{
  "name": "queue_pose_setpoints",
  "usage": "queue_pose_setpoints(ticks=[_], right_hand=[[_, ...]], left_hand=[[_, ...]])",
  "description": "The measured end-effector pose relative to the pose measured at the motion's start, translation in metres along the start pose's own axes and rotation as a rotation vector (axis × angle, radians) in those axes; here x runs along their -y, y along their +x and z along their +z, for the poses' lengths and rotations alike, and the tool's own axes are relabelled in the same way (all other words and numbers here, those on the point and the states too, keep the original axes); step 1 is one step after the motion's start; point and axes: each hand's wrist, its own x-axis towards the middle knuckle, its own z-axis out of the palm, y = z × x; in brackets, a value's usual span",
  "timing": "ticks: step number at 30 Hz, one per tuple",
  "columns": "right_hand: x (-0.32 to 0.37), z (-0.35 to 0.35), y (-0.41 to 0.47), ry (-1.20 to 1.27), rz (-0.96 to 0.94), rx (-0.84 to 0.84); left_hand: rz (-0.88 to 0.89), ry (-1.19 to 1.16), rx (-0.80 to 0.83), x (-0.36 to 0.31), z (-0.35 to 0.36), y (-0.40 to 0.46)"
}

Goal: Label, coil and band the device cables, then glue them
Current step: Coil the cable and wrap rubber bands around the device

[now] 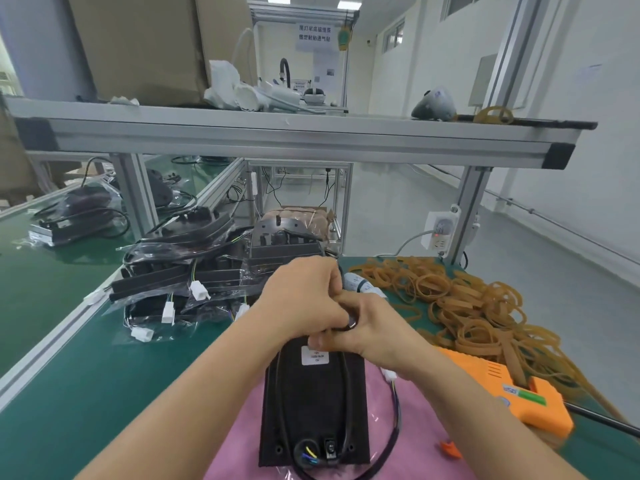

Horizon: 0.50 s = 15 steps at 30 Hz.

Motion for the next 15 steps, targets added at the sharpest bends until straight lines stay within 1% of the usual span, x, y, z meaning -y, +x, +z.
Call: queue_pose_setpoints(ticks=[4, 6, 7, 8, 12, 13, 15], right_hand=[[0.003, 0.002, -0.003, -0.068, -0.015, -0.014], [0.001, 0.0, -0.008, -0.058, -0.006, -0.022], [0.0, 0.0, -0.01, -0.047, 0.001, -0.028], [0.0, 0.0, -0.013, -0.043, 0.005, -0.039], [-0.002, 0.003, -0.017, -0.04, -0.004, -0.093], [-0.003, 0.003, -0.017, -0.036, -0.007, -0.099], [-0.002, 0.003, -0.018, -0.033, -0.008, -0.111]], left_hand=[[-0.007, 0.142, -0.213, -0.006, -0.001, 0.002], [-0.004, 0.142, -0.302, 0.003, -0.005, 0.003], [-0.009, 0.126, -0.322, 0.01, -0.007, 0.002], [-0.022, 0.091, -0.336, 0.02, -0.007, 0.0], [-0.114, -0.175, -0.412, 0.062, -0.003, -0.012], [-0.138, -0.224, -0.418, 0.069, 0.0, -0.015], [-0.222, -0.4, -0.411, 0.081, 0.01, -0.021]])
